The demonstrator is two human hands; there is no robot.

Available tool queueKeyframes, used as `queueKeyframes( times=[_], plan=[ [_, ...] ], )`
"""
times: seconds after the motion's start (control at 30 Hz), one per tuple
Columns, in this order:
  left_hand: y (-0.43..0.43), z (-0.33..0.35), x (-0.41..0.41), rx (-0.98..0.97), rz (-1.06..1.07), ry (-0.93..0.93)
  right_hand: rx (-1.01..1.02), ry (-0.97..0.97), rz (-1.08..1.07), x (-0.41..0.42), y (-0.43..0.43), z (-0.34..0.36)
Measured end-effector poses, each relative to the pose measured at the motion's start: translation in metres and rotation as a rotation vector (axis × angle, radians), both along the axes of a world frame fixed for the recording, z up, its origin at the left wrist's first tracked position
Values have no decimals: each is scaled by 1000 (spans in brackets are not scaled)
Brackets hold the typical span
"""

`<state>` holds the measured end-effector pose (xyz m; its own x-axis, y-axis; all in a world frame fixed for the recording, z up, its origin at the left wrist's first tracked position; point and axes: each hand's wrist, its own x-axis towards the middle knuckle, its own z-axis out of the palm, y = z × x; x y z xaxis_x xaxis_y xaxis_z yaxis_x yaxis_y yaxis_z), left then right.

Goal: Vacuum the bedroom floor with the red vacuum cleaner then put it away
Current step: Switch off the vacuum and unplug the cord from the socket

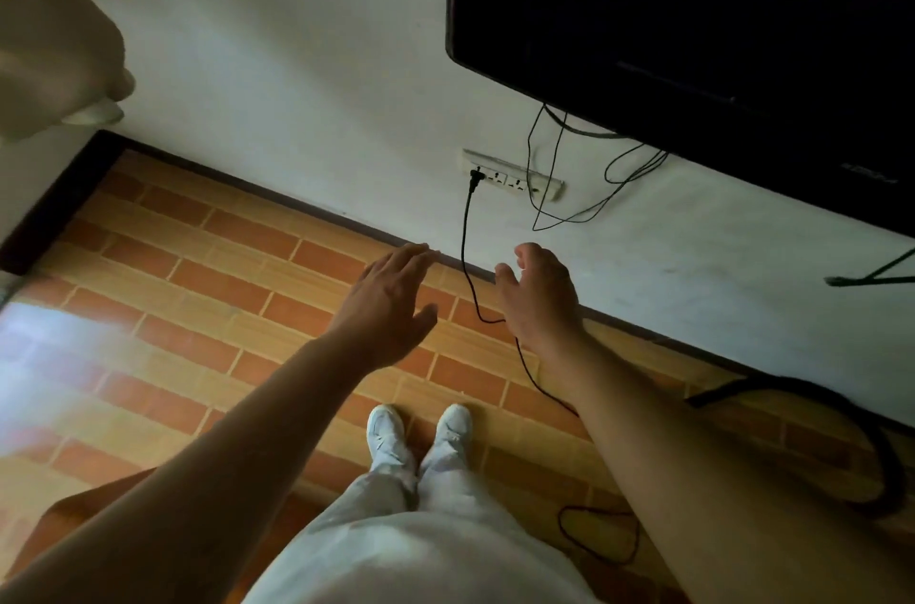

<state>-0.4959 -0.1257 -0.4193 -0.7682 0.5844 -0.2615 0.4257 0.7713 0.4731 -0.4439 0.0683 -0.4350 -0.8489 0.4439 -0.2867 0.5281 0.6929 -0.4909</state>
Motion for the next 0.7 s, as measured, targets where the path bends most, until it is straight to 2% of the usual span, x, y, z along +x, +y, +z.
queueKeyframes(
  times=[0.4,0.7],
  plan=[
    [26,-61,-48,-30,-30,-89,-90,-78,-4,-81,10,-71],
    [23,-138,-96,-8,-58,-158,-307,-149,-309,-155,11,-146]
  ],
)
